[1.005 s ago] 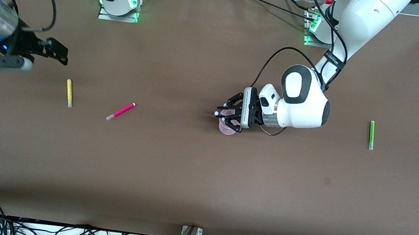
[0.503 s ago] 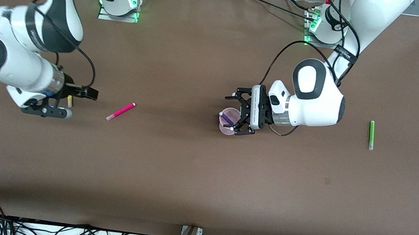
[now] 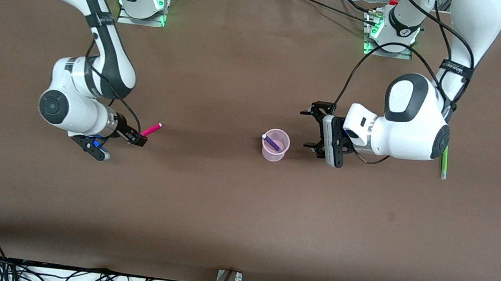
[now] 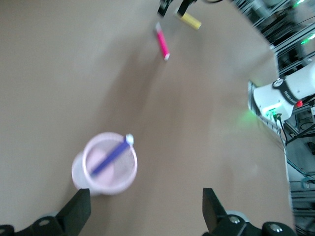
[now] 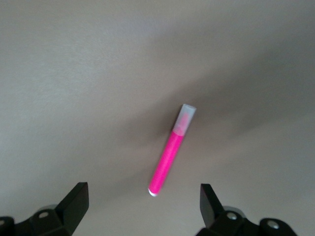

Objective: Organize pens into pink holder with both arms

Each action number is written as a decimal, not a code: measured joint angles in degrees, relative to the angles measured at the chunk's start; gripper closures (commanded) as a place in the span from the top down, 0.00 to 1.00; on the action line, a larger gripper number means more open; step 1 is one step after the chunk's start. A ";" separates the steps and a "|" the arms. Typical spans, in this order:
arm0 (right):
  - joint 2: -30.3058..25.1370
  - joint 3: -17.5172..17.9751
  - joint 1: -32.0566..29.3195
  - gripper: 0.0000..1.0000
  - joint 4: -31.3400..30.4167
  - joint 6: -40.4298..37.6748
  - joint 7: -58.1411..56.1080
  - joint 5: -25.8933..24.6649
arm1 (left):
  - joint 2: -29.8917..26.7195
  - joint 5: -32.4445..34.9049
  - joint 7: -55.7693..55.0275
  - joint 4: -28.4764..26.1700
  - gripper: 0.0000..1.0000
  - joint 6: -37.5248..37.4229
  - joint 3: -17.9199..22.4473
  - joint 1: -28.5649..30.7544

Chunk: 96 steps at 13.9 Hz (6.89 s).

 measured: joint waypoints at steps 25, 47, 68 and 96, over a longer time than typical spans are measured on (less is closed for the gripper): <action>0.59 3.32 2.03 0.00 -5.89 0.88 6.17 7.56 | -8.37 47.38 -57.23 18.38 1.00 -24.78 1.16 4.64; 12.93 12.93 16.19 0.00 17.14 -1.71 3.06 85.39 | -29.77 37.98 -58.17 -4.69 1.00 -10.78 25.16 -5.92; 19.53 11.03 16.15 1.00 23.57 0.12 -5.21 82.48 | -29.55 37.98 -58.17 -4.54 1.00 -12.21 25.16 -5.90; -31.35 -4.48 6.81 1.00 10.63 -33.57 -28.99 -12.83 | -29.41 37.98 -58.14 -4.21 1.00 -12.29 25.34 -5.74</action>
